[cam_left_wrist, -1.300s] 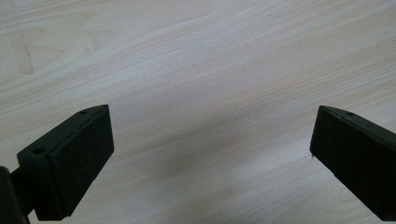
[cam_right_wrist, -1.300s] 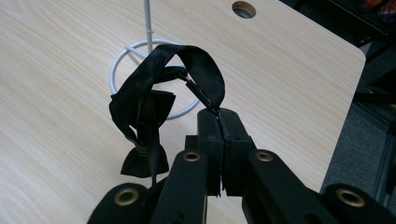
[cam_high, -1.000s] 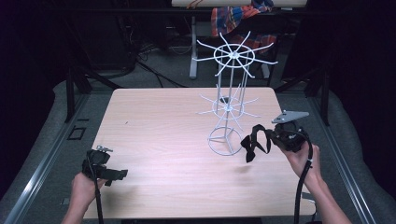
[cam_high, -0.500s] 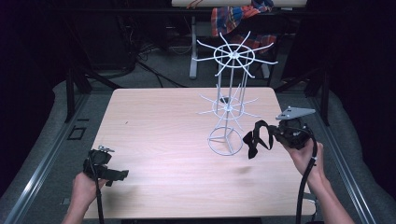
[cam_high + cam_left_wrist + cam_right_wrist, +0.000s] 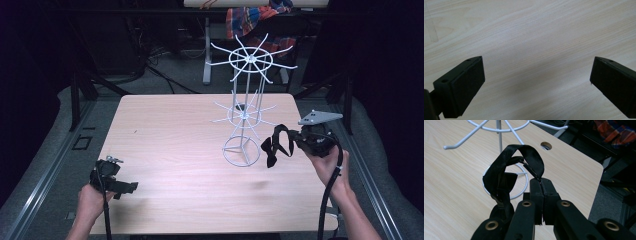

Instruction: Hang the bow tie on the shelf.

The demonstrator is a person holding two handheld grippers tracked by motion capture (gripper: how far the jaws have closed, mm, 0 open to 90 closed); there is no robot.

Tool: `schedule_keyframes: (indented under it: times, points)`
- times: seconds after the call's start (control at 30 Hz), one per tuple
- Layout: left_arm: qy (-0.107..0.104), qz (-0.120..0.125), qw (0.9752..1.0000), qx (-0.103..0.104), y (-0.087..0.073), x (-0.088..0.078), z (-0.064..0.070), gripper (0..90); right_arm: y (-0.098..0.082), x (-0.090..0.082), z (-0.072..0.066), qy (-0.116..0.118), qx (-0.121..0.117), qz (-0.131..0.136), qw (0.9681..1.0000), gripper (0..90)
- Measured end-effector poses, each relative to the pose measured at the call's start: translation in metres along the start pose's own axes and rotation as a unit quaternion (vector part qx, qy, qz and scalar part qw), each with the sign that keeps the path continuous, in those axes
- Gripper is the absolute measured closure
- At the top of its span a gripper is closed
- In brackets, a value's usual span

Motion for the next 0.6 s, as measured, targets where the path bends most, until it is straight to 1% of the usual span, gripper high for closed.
schedule_keyframes:
  times: [0.1, 0.2, 0.23, 0.37, 0.4, 0.5, 0.53, 0.6]
  points:
    - [0.0, -0.001, 1.0, -0.001, 0.0, 0.0, 0.0, 0.0, 0.003, 0.0, 0.001, -0.002, 0.001, 0.004, 1.0, 89.2]
    - [0.0, -0.001, 1.0, -0.001, 0.0, 0.001, 0.0, 0.0, 0.007, 0.0, 0.002, 0.001, 0.003, 0.008, 1.0, 89.2]
    - [0.0, -0.001, 1.0, 0.0, 0.0, 0.001, -0.001, 0.0, 0.008, 0.0, 0.003, 0.002, 0.001, 0.005, 1.0, 89.3]
    - [-0.002, -0.003, 1.0, 0.0, 0.0, 0.002, -0.001, 0.0, 0.011, 0.001, 0.004, 0.0, 0.004, 0.008, 1.0, 89.2]
    - [-0.002, -0.003, 1.0, 0.0, 0.0, 0.002, -0.001, 0.0, 0.013, 0.001, 0.004, 0.003, 0.005, 0.011, 0.9999, 89.2]
    - [-0.002, -0.002, 1.0, 0.0, -0.001, 0.002, -0.001, 0.0, 0.014, 0.001, 0.006, 0.0, 0.007, 0.012, 0.9999, 89.2]
    - [-0.002, -0.002, 1.0, 0.0, -0.001, 0.002, -0.001, 0.0, 0.015, 0.002, 0.006, 0.001, 0.011, 0.016, 0.9998, 89.2]
    - [-0.001, -0.002, 1.0, 0.001, -0.001, 0.002, -0.001, 0.0, 0.017, 0.002, 0.007, 0.002, 0.01, 0.014, 0.9999, 89.2]
Point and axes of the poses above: each handheld gripper's, and its own axes: x roughly forward along the jaws, y roughly out of its top, z roughly to its right, the point moved 7 cm from there along x, roughly forward along the jaws, and after that the axes turned 10 degrees about y, right-handed, at the moved point
